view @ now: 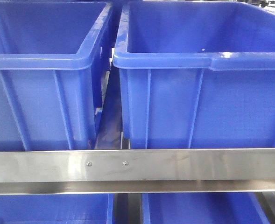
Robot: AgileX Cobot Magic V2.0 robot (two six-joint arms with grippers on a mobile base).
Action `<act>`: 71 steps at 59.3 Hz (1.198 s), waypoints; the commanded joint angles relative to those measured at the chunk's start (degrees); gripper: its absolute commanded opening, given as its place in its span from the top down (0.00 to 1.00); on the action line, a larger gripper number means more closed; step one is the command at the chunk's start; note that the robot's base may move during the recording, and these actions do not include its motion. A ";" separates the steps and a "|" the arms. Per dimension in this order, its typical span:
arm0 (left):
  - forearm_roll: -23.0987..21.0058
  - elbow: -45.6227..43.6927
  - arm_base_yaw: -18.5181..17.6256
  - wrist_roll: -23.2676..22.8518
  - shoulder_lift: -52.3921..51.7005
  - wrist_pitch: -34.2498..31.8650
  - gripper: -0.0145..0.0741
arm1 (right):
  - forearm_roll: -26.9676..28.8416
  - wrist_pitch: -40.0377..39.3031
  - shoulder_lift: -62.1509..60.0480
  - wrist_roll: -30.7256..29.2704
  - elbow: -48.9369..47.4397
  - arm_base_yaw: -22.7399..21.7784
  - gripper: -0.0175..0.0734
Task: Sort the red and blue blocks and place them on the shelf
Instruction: 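Extend both grippers over two adjacent blue bins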
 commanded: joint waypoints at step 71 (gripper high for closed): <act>-0.96 -7.70 0.10 -0.60 15.86 -18.14 0.69 | -0.82 -13.57 15.39 -0.62 -10.49 -0.17 0.75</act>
